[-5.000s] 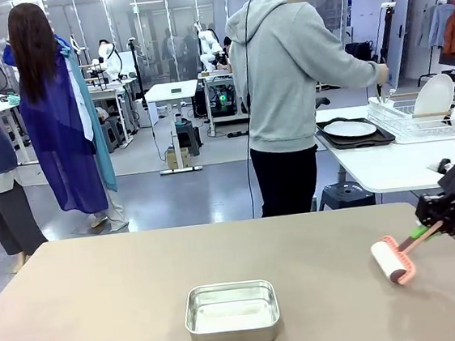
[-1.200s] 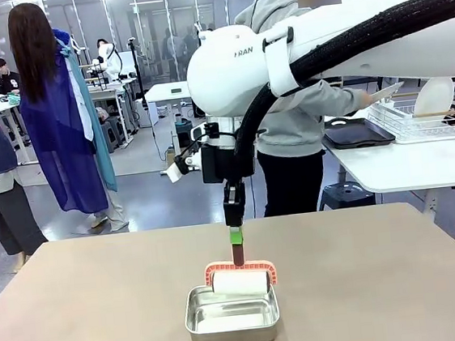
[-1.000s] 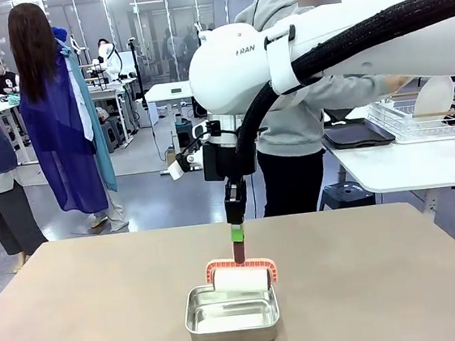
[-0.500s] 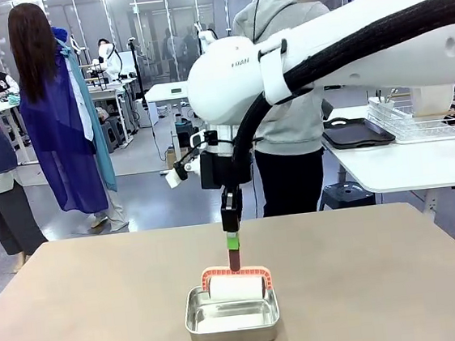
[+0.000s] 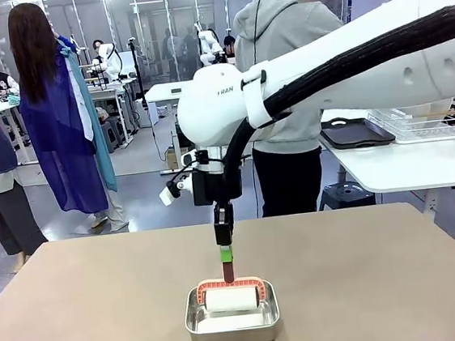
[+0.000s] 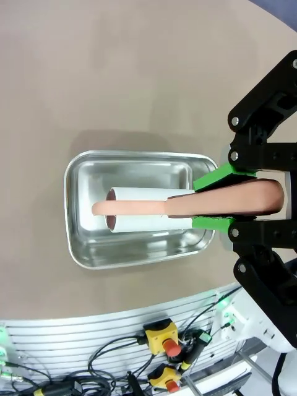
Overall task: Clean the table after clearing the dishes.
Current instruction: Place the Lint Roller back on top of the Airtight Container.
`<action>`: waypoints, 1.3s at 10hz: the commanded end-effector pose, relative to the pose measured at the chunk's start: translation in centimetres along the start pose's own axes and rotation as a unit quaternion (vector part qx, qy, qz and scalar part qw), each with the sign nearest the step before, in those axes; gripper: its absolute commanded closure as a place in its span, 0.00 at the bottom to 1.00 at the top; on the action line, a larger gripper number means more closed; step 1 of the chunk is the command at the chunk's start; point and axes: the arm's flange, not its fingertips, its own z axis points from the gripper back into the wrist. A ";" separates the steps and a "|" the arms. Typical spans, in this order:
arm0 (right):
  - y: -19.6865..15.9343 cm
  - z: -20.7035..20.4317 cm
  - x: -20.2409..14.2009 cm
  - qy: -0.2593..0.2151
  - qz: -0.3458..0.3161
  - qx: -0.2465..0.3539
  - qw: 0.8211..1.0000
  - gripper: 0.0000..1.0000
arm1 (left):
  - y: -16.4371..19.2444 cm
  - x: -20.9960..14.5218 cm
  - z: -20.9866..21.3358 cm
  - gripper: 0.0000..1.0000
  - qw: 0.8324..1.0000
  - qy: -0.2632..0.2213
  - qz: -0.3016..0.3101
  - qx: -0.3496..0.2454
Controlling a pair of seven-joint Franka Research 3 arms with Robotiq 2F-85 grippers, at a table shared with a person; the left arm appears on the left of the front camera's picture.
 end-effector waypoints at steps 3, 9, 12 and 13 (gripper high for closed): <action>-3.4 -2.3 0.5 0.010 0.038 -0.008 0.999 0.78 | -0.5 -0.2 0.2 0.01 1.000 0.005 -0.002 0.001; -4.6 -3.4 0.1 0.014 0.034 -0.012 0.999 0.46 | -0.5 -0.2 0.2 0.01 1.000 0.005 -0.002 0.001; -4.3 -2.8 0.2 0.018 0.037 -0.016 0.999 0.01 | -0.5 -0.2 0.2 0.01 1.000 0.005 -0.002 0.001; -4.2 -2.7 0.3 0.019 0.036 -0.017 0.999 0.00 | -0.5 -0.2 0.2 0.01 1.000 0.005 -0.002 0.001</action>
